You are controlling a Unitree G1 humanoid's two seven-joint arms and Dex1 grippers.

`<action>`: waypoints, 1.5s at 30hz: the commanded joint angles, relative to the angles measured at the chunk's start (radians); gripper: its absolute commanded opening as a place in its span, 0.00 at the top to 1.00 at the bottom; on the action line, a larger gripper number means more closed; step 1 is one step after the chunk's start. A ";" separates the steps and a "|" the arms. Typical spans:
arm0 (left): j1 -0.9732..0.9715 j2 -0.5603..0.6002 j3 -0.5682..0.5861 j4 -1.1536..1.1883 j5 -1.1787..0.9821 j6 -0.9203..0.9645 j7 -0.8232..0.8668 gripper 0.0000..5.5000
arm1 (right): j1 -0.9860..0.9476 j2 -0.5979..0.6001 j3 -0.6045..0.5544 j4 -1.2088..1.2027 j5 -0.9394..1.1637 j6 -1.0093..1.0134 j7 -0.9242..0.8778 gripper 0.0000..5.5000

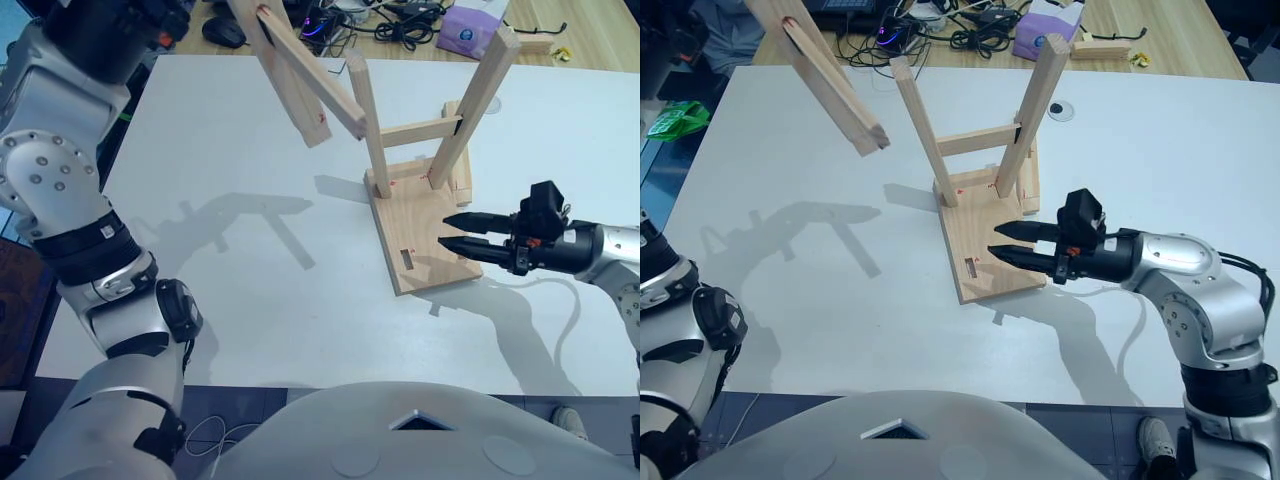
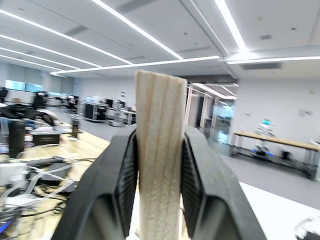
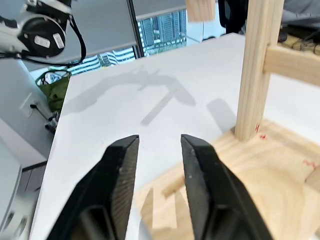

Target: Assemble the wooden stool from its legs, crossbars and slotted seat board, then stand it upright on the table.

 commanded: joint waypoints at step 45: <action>0.124 -0.185 -0.028 -0.150 -0.082 -0.167 0.300 0.81 | -0.250 0.069 0.153 0.441 -0.620 -0.613 -0.056 1.00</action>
